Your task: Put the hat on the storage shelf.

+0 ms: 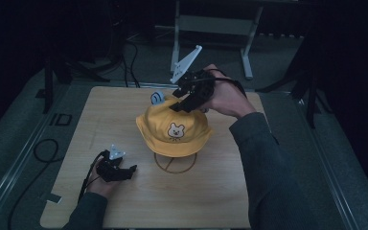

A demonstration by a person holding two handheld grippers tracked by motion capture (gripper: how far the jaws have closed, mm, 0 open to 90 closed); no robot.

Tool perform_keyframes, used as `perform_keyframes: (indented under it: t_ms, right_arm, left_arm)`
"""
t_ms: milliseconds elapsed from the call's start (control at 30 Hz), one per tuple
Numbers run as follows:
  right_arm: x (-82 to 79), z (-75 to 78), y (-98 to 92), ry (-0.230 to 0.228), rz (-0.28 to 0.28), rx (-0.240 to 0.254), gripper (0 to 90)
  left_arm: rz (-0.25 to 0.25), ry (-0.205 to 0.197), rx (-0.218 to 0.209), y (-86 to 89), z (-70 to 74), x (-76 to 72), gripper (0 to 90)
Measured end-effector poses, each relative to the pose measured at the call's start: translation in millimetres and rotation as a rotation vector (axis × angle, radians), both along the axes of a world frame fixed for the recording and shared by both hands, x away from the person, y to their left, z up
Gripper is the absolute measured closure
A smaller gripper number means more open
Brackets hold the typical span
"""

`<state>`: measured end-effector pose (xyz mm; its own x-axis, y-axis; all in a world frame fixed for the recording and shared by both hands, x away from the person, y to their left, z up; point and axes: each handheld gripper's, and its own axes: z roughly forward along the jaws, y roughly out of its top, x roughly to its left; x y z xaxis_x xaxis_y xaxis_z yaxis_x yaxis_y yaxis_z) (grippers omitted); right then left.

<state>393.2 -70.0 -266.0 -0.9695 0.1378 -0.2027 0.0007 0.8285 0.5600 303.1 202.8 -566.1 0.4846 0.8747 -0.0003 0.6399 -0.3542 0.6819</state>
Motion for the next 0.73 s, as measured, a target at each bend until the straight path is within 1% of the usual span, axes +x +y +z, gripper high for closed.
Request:
perform_keyframes:
  t_ms: [33,67,100,133,167,300,367,400,500,533,600,733]
  right_arm:
    - [0.3,-1.2,0.3,-0.016,-0.022,-0.013,39.4]
    - [0.3,-1.6,0.3,-0.028,-0.033,-0.015,36.4]
    - [0.3,-1.6,0.3,-0.028,-0.033,-0.015,36.4]
    - [-0.3,-1.9,0.3,-0.041,-0.047,-0.014,32.1]
    - [-0.3,-1.9,0.3,-0.041,-0.047,-0.014,32.1]
    - [-1.9,-1.3,0.1,-0.059,-0.058,-0.012,26.4]
    - [-3.0,-1.4,-0.9,-0.06,-0.062,-0.015,25.2]
    - [-3.6,-1.4,-1.3,-0.063,-0.067,-0.02,23.0]
    - [-5.4,-1.4,-2.4,-0.063,-0.067,-0.031,20.0]
    - [-5.8,-1.2,-2.7,-0.071,-0.069,-0.03,19.8]
    - [-6.8,-0.4,-4.1,-0.064,-0.07,-0.029,19.4]
    - [-7.8,1.3,-8.2,-0.083,-0.085,-0.037,17.2]
  left_arm:
    - [-0.001,0.0,-0.001,-0.1,0.0,0.0,28.5]
    - [-0.001,0.0,-0.001,-0.1,0.0,-0.1,28.5]
    - [-0.001,0.0,-0.001,-0.1,0.0,-0.1,28.6]
    - [-0.001,0.0,-0.001,-0.2,0.0,-0.1,28.5]
    - [-0.001,0.0,-0.001,-0.2,0.0,-0.1,28.6]
    - [-0.001,0.0,-0.001,-0.2,0.0,-0.1,28.5]
    - [-0.001,0.0,-0.001,-0.2,0.0,-0.1,28.5]
    - [-0.001,0.0,0.0,-0.2,0.0,-0.1,28.6]
    - [-0.001,0.0,-0.001,-0.2,0.0,-0.1,28.6]
    - [0.0,0.0,-0.001,-0.2,-0.1,-0.1,28.5]
    - [-0.001,0.0,-0.001,-0.2,0.0,-0.1,28.5]
    - [-0.001,0.0,-0.001,-0.2,-0.1,0.0,28.5]
